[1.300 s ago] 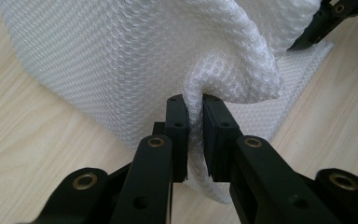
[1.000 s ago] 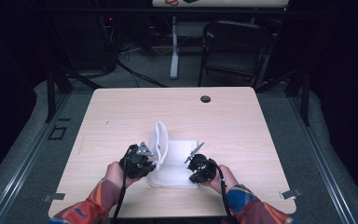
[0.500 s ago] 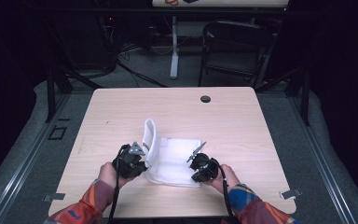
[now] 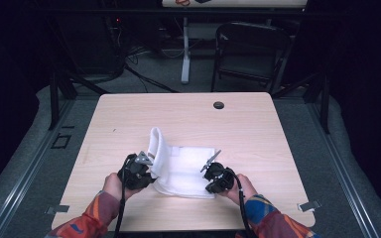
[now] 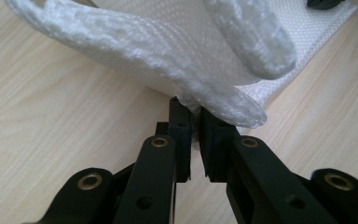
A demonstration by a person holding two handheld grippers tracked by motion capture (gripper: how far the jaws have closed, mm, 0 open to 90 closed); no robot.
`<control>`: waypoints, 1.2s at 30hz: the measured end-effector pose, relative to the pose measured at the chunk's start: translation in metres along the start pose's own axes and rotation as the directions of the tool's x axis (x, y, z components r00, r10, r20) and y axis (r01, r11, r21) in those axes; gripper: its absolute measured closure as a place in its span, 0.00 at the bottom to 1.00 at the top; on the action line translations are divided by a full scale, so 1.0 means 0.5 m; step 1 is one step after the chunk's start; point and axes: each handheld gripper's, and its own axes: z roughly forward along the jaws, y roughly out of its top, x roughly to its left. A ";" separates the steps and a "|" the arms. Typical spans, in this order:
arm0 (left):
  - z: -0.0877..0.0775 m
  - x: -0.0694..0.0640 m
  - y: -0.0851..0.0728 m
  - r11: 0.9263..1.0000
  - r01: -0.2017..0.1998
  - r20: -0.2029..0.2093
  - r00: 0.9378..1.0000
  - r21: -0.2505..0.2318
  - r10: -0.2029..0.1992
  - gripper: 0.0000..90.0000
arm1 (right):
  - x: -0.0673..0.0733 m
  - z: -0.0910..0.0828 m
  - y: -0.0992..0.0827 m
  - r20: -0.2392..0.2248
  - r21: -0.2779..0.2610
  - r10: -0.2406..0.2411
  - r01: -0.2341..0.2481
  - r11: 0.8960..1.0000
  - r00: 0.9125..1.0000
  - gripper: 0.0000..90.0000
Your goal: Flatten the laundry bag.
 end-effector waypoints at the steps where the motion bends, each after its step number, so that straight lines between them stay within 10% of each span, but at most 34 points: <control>1: -0.002 0.003 -0.002 1.000 0.002 0.010 1.000 0.005 -0.002 0.92 | -0.001 -0.001 0.000 0.000 0.003 -0.003 0.003 1.000 1.000 1.00; 7: -0.011 0.011 -0.014 1.000 0.014 0.030 0.999 0.018 -0.015 0.83 | -0.006 -0.005 -0.005 0.006 0.016 -0.024 0.024 1.000 1.000 1.00; 16: -0.030 0.031 -0.046 0.994 0.088 0.030 0.996 0.058 -0.090 0.40 | -0.018 -0.011 -0.013 0.008 0.031 -0.013 0.013 0.999 1.000 1.00; 25: -0.073 0.064 -0.094 0.981 0.194 -0.016 0.981 0.002 -0.194 0.24 | -0.031 -0.015 -0.018 0.019 0.036 0.000 0.000 0.999 1.000 1.00; 36: -0.069 0.046 -0.075 0.987 0.155 -0.025 0.987 -0.041 -0.156 0.17 | -0.037 -0.063 -0.017 -0.008 -0.044 0.038 -0.039 0.998 0.999 0.64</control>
